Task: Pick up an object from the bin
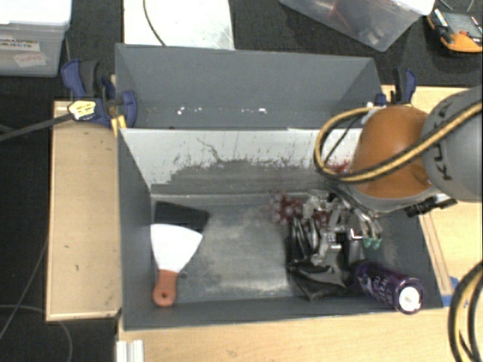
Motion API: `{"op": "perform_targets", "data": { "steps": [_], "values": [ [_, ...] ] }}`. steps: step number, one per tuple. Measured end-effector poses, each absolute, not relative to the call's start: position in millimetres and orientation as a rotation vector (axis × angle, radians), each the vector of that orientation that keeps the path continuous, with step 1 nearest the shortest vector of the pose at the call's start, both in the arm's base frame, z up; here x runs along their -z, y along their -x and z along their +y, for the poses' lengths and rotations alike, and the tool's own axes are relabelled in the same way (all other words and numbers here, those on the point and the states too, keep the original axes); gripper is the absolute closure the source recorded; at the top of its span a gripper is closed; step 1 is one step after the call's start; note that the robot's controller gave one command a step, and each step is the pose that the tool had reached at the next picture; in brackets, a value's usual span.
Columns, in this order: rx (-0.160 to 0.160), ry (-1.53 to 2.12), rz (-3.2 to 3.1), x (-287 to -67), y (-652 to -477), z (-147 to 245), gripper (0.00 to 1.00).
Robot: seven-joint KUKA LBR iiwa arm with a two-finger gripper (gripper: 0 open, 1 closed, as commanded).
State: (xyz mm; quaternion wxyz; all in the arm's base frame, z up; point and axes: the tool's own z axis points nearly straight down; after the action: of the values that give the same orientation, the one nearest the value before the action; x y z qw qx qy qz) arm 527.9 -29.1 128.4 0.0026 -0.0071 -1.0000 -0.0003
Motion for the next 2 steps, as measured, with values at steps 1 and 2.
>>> {"op": "perform_targets", "data": {
  "steps": [1, 2],
  "values": [
    [0.0, 0.019, -3.144, -132.0, -529.9, -29.1, 0.0],
    [0.002, 0.72, -3.072, -74.4, -559.9, -3.0, 0.0]
  ]
}}
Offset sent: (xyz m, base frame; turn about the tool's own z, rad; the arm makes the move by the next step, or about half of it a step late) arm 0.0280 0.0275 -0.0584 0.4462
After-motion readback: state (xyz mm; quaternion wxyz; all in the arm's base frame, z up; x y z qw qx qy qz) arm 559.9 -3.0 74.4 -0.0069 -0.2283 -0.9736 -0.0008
